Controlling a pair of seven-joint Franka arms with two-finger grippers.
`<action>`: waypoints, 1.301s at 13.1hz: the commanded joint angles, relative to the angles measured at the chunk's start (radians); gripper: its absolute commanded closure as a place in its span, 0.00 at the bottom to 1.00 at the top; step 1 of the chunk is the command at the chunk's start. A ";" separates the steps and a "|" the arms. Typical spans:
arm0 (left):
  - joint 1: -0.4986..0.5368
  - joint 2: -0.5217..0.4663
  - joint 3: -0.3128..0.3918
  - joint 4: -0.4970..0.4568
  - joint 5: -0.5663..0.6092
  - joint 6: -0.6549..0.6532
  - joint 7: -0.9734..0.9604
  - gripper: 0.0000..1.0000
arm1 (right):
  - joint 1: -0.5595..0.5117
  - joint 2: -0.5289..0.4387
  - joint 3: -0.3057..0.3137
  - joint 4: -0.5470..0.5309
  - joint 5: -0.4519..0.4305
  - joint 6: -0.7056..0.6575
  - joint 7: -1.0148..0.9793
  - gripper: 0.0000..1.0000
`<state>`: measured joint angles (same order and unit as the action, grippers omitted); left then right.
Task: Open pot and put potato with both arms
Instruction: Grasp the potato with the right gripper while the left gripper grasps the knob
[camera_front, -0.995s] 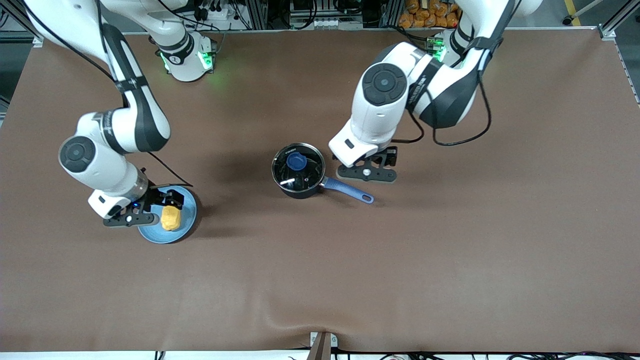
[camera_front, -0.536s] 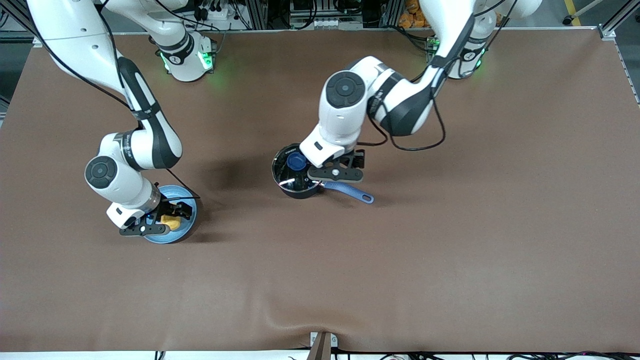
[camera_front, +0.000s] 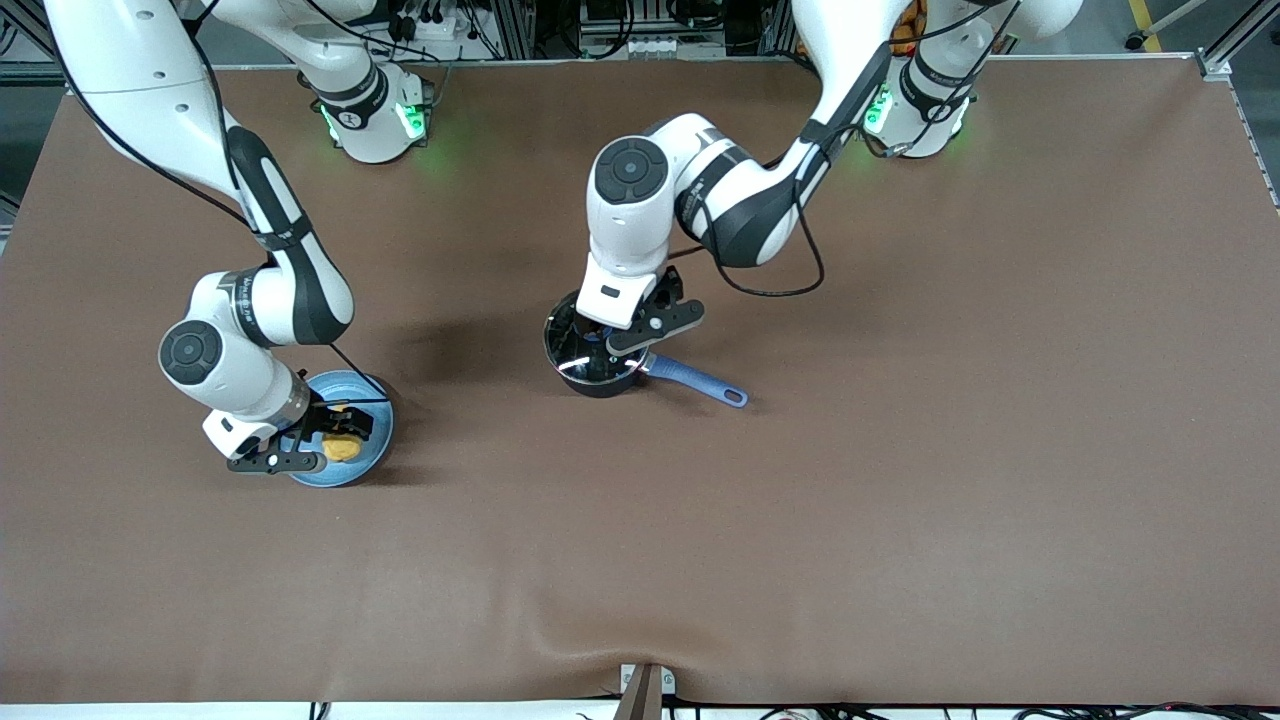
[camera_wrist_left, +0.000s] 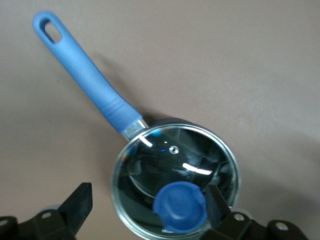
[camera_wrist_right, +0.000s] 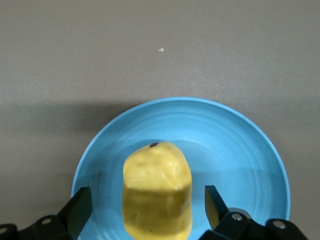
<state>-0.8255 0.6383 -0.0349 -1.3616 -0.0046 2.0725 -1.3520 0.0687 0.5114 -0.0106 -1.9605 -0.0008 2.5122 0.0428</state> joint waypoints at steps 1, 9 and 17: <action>-0.026 0.058 0.015 0.064 0.009 0.046 -0.163 0.00 | -0.012 0.022 0.009 -0.001 0.001 0.036 -0.004 0.00; -0.053 0.090 0.013 0.061 0.008 0.109 -0.596 0.02 | -0.033 0.049 0.009 0.005 0.001 0.056 -0.063 0.62; -0.070 0.104 0.009 0.053 -0.002 0.104 -0.664 0.02 | -0.003 0.010 0.015 0.066 0.005 -0.102 -0.038 0.83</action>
<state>-0.8858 0.7251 -0.0348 -1.3303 -0.0046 2.1776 -1.9963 0.0536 0.5537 -0.0025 -1.9230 -0.0008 2.4963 0.0011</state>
